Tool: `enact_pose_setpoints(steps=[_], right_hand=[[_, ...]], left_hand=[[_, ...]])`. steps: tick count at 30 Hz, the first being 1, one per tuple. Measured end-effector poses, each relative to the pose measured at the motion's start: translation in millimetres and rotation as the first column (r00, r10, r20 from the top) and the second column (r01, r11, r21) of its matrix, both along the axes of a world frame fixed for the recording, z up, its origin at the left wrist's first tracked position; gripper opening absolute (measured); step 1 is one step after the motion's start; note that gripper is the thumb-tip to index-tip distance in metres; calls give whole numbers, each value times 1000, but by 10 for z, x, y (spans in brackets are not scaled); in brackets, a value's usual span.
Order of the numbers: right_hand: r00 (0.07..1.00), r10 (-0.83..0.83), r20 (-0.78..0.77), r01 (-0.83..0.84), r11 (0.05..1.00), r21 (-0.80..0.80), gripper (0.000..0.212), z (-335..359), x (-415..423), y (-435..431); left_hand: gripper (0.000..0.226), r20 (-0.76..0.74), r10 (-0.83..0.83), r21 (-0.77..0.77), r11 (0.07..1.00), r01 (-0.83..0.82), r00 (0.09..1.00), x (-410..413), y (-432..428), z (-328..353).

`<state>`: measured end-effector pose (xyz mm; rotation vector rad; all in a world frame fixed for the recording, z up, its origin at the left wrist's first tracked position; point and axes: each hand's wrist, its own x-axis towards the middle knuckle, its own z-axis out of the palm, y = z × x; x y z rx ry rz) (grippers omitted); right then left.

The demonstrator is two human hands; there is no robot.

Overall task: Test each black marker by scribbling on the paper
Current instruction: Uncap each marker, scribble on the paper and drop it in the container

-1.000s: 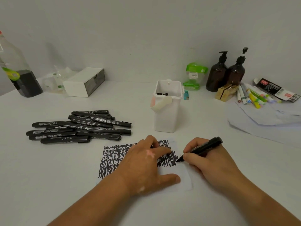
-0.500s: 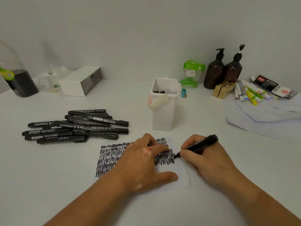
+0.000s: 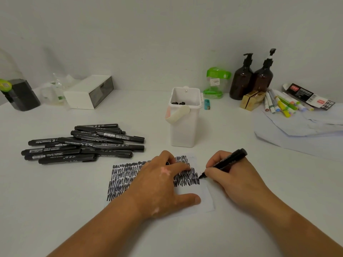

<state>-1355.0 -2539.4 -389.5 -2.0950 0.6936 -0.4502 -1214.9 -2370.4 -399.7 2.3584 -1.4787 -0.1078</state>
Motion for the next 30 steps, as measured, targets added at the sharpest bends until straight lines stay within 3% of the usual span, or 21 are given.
enact_pose_setpoints(steps=[9,13,17,19,22,24,30], right_hand=[[1000,-6,-30,6,1000,17,6,21,2,3],[999,24,-41,-23,1000,22,16,37,-6,10],[990,-75,120,47,975,219,11,43,-15,-39],[967,-138,213,41,914,404,7,67,-23,-68],[938,-169,302,-11,858,513,10,98,-31,-106],[924,-156,348,-48,857,513,11,108,-37,-121],[905,-135,403,-97,858,505,13,116,-56,-148]], left_hand=[[88,-21,2,18,1000,-1,1000,-19,0,27],[87,-16,9,36,999,-8,1000,-31,-2,51],[84,-44,8,34,999,-6,999,-43,19,70],[71,-136,18,-33,999,-22,991,-41,22,89],[42,-493,-24,-252,961,-116,870,-8,21,178],[54,-641,-90,-340,924,-177,762,31,40,216],[56,-793,-116,-355,886,-299,599,63,13,203]])
